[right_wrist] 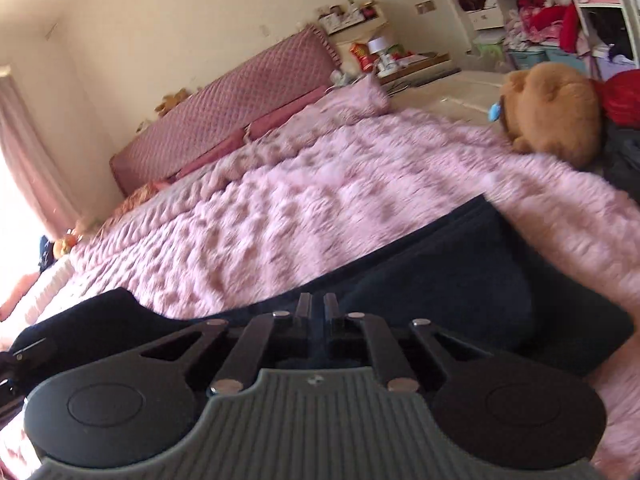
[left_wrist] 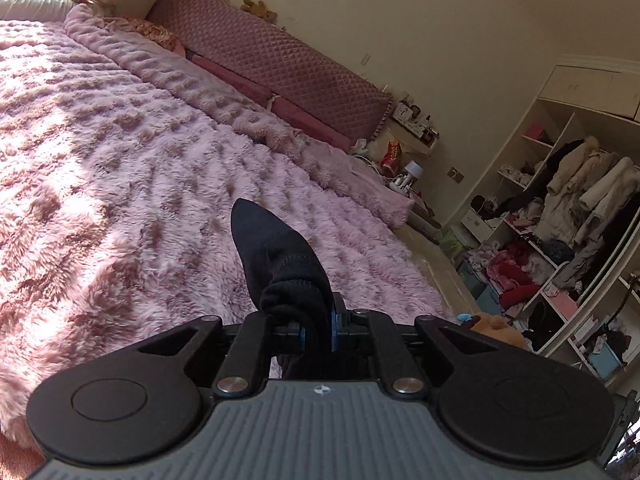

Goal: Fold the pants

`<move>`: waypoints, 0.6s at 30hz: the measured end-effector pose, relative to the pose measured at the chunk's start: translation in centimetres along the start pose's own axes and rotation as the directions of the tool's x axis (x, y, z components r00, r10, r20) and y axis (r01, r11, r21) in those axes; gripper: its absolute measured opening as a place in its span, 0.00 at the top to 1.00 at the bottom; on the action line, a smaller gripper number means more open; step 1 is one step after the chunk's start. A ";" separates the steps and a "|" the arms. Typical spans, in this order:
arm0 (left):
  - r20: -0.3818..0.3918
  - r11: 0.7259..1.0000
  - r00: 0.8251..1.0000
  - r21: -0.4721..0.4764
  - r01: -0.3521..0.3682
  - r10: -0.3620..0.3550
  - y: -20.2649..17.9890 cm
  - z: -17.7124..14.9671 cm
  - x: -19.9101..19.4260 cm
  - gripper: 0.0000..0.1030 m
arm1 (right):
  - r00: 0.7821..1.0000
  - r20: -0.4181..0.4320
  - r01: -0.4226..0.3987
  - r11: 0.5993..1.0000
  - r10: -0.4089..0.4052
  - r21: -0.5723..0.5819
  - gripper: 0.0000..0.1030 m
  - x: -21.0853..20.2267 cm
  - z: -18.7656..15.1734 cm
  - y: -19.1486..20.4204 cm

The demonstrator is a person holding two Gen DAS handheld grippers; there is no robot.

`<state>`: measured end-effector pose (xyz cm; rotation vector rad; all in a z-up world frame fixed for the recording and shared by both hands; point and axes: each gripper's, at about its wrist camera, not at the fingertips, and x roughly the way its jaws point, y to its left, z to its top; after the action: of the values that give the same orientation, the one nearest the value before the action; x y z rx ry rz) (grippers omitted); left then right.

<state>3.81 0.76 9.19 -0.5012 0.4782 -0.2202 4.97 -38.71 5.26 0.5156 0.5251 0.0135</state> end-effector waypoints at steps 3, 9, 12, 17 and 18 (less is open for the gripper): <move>0.005 0.999 0.999 0.023 0.036 -0.036 -3.6 -0.5 0.7 0.90 | 0.998 0.030 0.049 0.989 -0.054 0.138 0.98 -1.5 2.2 -4.2; -0.049 0.983 0.988 0.101 0.153 -0.149 -10.6 -3.4 3.1 0.90 | 0.993 0.076 0.064 0.950 -0.091 0.306 0.98 -3.7 3.2 -9.2; -0.112 0.968 0.976 0.148 0.205 -0.189 -13.8 -5.8 4.5 0.90 | 0.990 0.085 0.085 0.946 -0.117 0.312 0.98 -4.2 3.1 -10.0; -0.217 0.928 0.945 0.229 0.294 -0.246 -18.0 -10.1 6.8 0.90 | 0.990 0.074 0.082 0.923 -0.118 0.377 0.98 -4.7 3.1 -11.5; -0.243 0.920 0.939 0.251 0.302 -0.242 -18.8 -11.1 7.2 0.90 | 0.990 0.079 0.077 0.919 -0.116 0.387 0.98 -4.8 3.1 -11.7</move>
<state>3.00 -22.18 7.43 -0.2603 0.5684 -0.6081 0.88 -51.00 4.31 0.8684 0.4547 -0.2136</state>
